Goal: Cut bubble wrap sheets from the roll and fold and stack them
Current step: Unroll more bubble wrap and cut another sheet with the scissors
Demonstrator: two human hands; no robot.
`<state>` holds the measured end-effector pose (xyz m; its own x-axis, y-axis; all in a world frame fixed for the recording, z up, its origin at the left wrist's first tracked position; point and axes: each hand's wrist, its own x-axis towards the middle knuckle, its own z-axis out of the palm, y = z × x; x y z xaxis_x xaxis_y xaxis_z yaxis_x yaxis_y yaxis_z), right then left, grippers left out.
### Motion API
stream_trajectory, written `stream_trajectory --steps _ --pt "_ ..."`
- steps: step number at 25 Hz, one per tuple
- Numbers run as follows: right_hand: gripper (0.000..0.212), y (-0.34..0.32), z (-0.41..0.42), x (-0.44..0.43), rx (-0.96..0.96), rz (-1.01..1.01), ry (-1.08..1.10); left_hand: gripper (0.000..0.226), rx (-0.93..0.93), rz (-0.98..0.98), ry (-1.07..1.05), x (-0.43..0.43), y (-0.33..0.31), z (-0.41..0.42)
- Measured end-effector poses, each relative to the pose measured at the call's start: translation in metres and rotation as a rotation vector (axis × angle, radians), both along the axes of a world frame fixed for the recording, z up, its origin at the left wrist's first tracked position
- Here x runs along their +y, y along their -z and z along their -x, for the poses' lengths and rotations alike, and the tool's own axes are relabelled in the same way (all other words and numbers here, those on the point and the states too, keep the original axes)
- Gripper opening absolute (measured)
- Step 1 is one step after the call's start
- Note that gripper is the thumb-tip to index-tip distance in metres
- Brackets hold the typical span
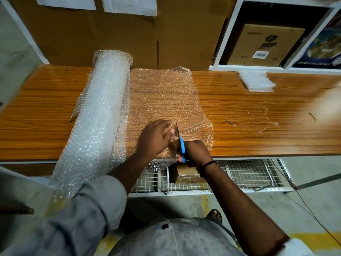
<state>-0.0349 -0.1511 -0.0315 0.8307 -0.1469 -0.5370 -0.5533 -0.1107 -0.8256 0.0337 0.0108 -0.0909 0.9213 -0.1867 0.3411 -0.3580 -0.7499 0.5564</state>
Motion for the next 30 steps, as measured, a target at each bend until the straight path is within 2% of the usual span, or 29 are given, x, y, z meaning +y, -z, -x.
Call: stream_trajectory --steps 2,6,12,22,27,30 --pt "0.026 0.000 0.001 -0.001 0.008 0.004 -0.011 0.033 0.046 -0.089 -0.009 -0.003 0.011 -0.014" --pt "0.028 -0.002 0.002 0.001 0.003 -0.004 -0.011 0.014 0.009 -0.070 -0.032 -0.005 0.016 -0.017" --pt "0.046 -0.002 -0.007 0.005 -0.027 -0.032 -0.012 0.017 0.001 -0.127 -0.044 -0.005 0.019 -0.018" --pt "0.038 0.001 -0.026 0.009 -0.026 0.022 0.022 0.020 -0.016 -0.095 -0.025 -0.005 0.015 -0.011" --pt "0.033 -0.001 -0.034 0.009 -0.018 -0.032 0.047 0.032 -0.008 -0.104 -0.020 -0.005 0.015 -0.010" --pt "0.035 0.001 -0.040 0.011 -0.021 -0.023 0.063 0.029 -0.012 -0.089 -0.019 -0.005 0.015 -0.010"
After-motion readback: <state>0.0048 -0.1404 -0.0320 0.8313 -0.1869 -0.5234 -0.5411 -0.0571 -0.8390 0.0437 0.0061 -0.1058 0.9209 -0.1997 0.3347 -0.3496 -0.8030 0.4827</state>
